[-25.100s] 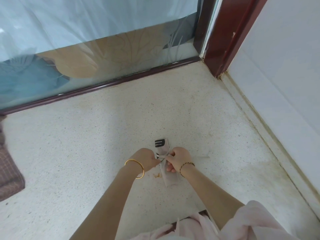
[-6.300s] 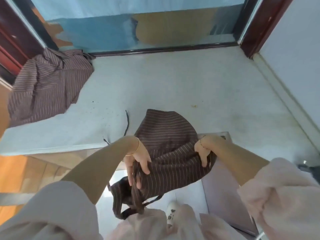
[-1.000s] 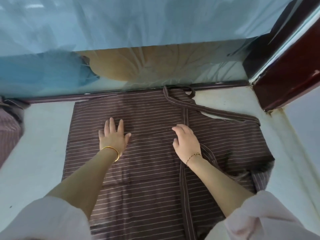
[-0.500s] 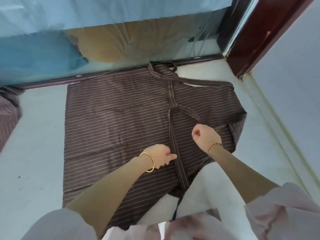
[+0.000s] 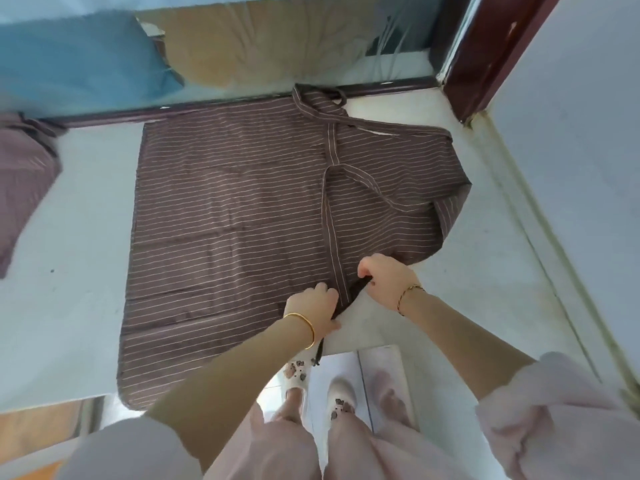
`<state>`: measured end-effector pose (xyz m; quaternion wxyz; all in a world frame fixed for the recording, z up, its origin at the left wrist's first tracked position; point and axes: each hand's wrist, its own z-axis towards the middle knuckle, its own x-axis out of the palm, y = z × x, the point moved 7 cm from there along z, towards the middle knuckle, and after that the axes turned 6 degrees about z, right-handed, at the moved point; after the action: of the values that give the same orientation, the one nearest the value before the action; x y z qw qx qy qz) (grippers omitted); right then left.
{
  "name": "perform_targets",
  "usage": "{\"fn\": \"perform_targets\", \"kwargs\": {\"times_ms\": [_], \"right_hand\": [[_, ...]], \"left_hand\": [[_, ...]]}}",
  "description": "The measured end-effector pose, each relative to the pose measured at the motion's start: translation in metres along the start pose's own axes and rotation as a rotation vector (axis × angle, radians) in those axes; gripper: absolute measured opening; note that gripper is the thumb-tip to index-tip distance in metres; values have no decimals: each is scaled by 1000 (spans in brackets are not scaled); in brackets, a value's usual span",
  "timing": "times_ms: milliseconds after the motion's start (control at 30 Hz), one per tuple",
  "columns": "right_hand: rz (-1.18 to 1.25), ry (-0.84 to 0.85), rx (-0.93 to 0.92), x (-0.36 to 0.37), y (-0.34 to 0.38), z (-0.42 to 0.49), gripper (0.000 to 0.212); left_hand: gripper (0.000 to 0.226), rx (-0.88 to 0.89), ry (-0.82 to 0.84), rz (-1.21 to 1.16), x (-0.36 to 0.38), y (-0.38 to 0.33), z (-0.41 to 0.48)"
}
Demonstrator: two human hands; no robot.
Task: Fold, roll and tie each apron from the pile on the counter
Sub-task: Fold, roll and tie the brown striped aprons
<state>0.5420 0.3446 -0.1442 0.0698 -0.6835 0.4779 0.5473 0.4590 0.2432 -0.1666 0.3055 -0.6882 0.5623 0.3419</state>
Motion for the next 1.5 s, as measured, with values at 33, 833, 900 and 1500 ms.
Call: {"fn": "perform_targets", "kwargs": {"times_ms": [33, 833, 900, 1500], "right_hand": [[-10, 4, -22, 4, 0, -1, 28], [-196, -26, 267, -58, -48, -13, 28], [-93, -89, 267, -66, -48, 1, 35], [-170, -393, 154, -85, -43, 34, 30]], "left_hand": [[31, -13, -59, -17, -2, 0, -1], [26, -323, 247, -892, -49, 33, 22], [30, -327, -1, -896, -69, 43, 45], [37, 51, 320, -1156, -85, 20, 78]]}}
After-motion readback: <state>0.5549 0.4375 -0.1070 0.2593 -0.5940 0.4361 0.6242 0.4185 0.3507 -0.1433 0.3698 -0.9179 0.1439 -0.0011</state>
